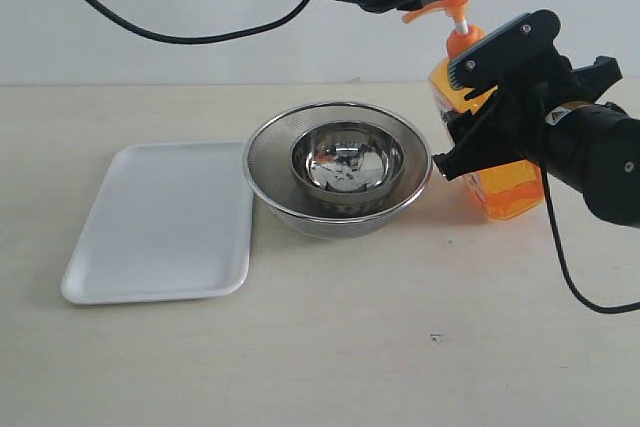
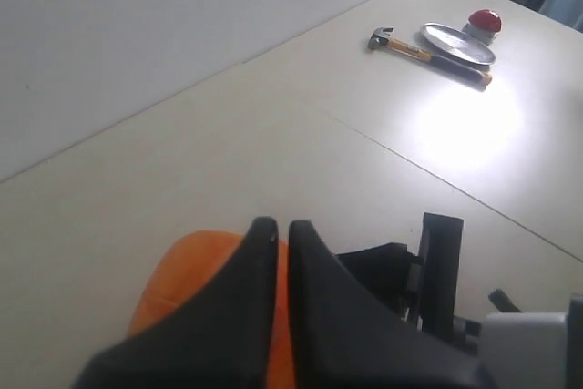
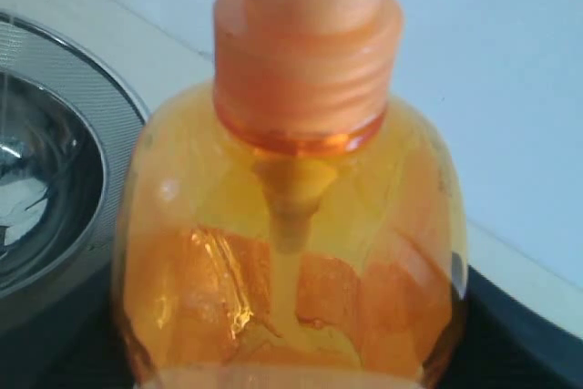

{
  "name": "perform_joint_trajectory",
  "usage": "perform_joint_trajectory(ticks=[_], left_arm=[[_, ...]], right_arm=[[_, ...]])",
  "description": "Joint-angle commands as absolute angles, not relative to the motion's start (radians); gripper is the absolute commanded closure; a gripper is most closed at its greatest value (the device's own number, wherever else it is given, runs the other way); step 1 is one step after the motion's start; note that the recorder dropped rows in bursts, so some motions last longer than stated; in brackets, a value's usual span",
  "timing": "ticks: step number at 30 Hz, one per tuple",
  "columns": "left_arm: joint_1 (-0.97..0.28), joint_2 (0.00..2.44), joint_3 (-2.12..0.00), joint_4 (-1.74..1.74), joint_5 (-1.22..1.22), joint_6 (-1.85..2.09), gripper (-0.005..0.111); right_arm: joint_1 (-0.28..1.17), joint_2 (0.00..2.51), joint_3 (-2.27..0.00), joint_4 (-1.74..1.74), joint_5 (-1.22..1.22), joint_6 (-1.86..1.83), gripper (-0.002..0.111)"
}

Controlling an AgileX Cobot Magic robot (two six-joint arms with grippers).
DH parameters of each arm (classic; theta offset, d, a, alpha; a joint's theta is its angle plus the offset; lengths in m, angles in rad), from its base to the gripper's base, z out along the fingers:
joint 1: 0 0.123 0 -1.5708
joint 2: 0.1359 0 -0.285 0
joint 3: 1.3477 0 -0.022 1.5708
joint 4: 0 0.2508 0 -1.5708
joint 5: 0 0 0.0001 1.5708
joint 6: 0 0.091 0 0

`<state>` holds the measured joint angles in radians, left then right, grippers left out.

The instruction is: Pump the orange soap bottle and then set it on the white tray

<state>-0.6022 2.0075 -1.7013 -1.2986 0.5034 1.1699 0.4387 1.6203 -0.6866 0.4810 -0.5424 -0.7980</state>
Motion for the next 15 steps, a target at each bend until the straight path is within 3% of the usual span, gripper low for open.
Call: perform_joint_trajectory(ticks=[1,15], left_arm=[[-0.608,1.997,-1.679,-1.248,0.506,1.159,0.102],[-0.588,1.940,-1.679,-1.248,0.493,1.163,0.102]], right_arm=[[0.441,1.616,-0.692,0.464,-0.546,-0.791,0.108],[0.441,1.616,-0.692,0.464,-0.546,-0.791,0.108]])
